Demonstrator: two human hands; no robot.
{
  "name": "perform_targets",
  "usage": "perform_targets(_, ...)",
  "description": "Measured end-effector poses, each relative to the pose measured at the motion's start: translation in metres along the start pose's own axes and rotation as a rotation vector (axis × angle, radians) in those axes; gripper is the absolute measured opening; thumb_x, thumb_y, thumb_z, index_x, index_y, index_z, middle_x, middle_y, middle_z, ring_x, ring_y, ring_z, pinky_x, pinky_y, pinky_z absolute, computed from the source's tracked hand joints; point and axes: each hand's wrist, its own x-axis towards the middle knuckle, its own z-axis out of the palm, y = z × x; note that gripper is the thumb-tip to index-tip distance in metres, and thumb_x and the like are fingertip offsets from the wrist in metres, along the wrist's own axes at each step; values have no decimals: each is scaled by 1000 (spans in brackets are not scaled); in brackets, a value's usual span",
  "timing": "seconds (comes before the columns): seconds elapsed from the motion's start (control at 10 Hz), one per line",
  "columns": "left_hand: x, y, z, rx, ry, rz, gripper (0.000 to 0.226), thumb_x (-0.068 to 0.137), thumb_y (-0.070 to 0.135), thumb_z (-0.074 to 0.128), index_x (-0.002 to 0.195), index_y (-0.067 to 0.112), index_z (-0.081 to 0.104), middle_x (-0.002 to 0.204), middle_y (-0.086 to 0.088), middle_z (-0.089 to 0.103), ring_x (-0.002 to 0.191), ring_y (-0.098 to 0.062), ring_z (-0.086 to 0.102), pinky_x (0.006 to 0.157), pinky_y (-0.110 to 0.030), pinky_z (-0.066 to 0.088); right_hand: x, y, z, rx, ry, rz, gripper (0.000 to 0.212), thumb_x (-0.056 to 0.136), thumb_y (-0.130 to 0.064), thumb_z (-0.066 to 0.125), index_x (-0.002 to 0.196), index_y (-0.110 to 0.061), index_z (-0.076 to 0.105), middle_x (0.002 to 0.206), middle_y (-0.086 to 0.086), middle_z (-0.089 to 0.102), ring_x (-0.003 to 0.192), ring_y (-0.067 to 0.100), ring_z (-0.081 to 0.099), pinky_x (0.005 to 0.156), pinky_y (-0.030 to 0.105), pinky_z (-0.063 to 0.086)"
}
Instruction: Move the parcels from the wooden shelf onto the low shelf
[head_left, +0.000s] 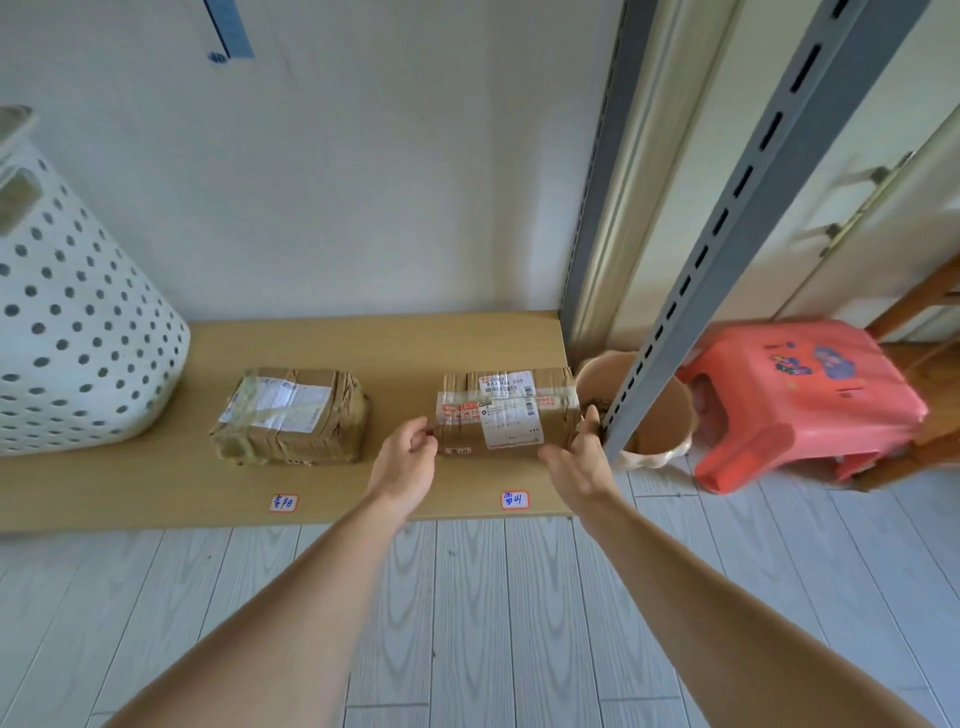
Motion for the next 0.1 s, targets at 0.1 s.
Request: perform_targets(0.1,-13,19,-17,126,35,169,50,105,24,45,153,12,43,156,-4,52,141,-21,51,118,-36,36,-18,-19,-7,-67,58,-135,73,89,-5,58,153,-14,25,122,-1,62,119,26,59,90,32,43)
